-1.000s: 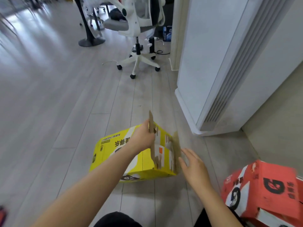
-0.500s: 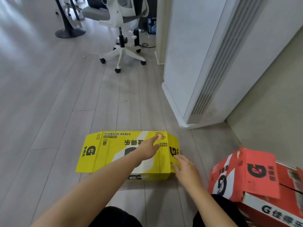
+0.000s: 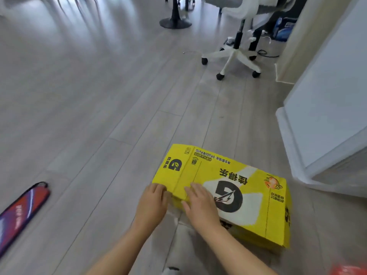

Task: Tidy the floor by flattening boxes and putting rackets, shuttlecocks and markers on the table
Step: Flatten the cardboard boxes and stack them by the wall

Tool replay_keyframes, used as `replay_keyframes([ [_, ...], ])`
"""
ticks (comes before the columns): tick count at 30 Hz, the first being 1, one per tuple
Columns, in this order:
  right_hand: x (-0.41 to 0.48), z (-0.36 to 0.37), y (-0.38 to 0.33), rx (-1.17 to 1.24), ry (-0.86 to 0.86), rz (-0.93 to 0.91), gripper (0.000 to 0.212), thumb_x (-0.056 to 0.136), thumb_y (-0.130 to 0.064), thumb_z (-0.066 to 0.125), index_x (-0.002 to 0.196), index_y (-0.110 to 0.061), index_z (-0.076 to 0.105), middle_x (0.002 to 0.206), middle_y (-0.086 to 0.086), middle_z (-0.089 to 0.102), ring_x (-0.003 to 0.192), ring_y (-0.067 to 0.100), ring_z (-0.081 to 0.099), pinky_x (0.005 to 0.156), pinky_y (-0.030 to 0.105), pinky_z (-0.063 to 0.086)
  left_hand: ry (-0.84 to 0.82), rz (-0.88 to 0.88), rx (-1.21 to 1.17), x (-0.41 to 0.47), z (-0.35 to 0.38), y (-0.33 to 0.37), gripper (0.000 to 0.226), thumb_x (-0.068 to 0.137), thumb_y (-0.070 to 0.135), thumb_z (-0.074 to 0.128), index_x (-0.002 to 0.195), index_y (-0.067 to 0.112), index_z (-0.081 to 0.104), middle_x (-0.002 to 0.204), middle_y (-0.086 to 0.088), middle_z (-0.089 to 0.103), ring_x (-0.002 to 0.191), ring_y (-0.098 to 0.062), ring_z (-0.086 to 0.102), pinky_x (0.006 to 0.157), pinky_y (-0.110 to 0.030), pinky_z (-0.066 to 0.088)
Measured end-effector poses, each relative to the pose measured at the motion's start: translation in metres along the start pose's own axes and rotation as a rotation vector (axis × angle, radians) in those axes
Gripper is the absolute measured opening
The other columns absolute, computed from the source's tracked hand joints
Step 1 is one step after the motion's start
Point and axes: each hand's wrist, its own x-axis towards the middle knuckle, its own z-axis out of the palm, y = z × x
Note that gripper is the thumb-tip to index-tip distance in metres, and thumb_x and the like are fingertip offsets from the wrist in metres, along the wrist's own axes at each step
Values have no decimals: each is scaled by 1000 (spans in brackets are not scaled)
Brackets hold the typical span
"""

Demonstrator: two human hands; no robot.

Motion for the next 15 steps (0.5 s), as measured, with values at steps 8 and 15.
replay_keyframes([
  [8, 67, 63, -47, -248, 31, 78, 92, 82, -59, 60, 155, -21, 19, 163, 14, 7, 150, 37, 0, 118, 58, -1, 76, -266, -147, -25, 29, -76, 27, 97, 22, 43, 102, 15, 69, 102, 0, 65, 100, -23, 56, 87, -35, 48],
  [15, 59, 46, -42, 228, 301, 237, 60, 96, -43, 38, 150, -20, 26, 146, 6, 46, 133, 28, 43, 111, 45, 36, 133, -270, -362, -27, 46, -58, 19, 101, 17, 48, 111, 20, 64, 108, 12, 58, 108, -6, 47, 89, -6, 31],
])
